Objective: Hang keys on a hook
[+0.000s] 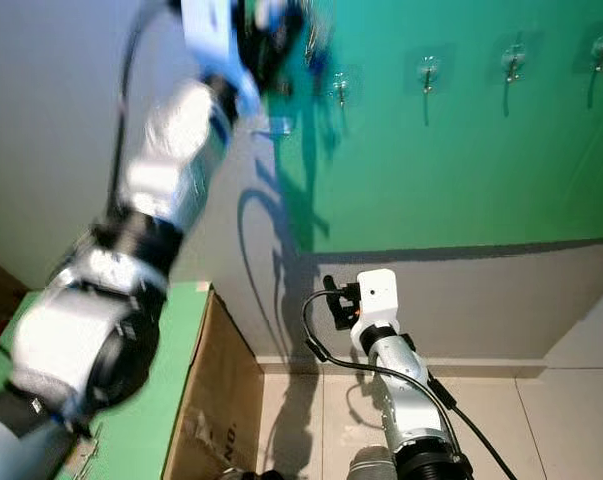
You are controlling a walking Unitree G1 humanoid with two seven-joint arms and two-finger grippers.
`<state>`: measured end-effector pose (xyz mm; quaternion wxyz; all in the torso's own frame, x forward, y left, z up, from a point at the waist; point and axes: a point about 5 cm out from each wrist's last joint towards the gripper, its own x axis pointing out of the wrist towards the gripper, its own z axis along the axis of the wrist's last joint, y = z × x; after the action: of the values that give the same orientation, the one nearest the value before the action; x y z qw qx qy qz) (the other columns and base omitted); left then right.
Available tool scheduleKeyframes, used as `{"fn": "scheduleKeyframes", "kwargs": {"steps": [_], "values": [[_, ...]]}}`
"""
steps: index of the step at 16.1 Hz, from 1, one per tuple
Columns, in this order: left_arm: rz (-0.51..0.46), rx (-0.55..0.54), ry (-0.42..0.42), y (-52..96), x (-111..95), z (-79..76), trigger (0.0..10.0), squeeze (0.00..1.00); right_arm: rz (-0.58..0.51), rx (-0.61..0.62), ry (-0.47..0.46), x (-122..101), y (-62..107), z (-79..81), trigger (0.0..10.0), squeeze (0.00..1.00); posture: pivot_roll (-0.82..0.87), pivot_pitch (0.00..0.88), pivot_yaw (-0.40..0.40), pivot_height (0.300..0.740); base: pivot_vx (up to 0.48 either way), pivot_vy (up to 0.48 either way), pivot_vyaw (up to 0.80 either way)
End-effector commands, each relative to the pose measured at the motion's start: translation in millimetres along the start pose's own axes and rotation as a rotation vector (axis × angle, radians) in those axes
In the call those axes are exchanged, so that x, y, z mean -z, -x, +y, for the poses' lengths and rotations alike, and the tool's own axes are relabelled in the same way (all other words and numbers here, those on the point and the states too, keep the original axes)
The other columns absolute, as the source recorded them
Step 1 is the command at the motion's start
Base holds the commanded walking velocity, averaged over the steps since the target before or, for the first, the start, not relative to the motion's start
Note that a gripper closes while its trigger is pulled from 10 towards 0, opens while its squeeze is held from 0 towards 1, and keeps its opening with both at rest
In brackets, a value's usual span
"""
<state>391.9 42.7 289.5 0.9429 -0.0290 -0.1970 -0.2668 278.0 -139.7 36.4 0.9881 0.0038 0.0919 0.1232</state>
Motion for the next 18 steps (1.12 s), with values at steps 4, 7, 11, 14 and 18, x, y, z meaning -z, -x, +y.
{"fn": "scheduleKeyframes", "kwargs": {"steps": [4, 7, 11, 14, 18], "values": [[-0.035, -0.067, 0.071, 5.7, -3.0, 5.2, 0.0, 0.00, 0.007, -0.028, -0.003, 0.8, -3.8, 6.1, 10.0, 0.00, -0.27, 0.000, 0.194, 0.740, 0.000, 0.000, 0.00], [-0.069, -0.073, 0.151, 9.0, -4.3, -2.5, 0.0, 0.00, 0.004, -0.032, -0.006, 0.5, -4.2, 8.0, 10.0, 0.00, -0.27, 0.000, 0.200, 0.740, 0.000, 0.000, 0.00], [-0.043, -0.060, 0.189, 14.3, 5.0, -13.3, 0.0, 0.00, 0.005, -0.031, -0.010, 2.2, -3.1, 8.3, 10.0, 0.00, -0.27, 0.001, 0.203, 0.740, 0.000, 0.000, 0.00], [-0.022, 0.006, 0.170, 21.4, 11.4, -34.8, 0.0, 0.00, 0.007, -0.032, -0.009, 2.8, -2.5, 8.5, 10.0, 0.00, -0.26, 0.002, 0.201, 0.740, 0.000, 0.000, 0.00], [-0.009, 0.063, 0.081, 20.8, 10.0, -46.3, 0.0, 0.00, 0.004, -0.039, -0.006, 1.4, -4.4, 10.6, 10.0, 0.00, -0.26, 0.000, 0.200, 0.740, 0.000, 0.000, 0.00]]}}
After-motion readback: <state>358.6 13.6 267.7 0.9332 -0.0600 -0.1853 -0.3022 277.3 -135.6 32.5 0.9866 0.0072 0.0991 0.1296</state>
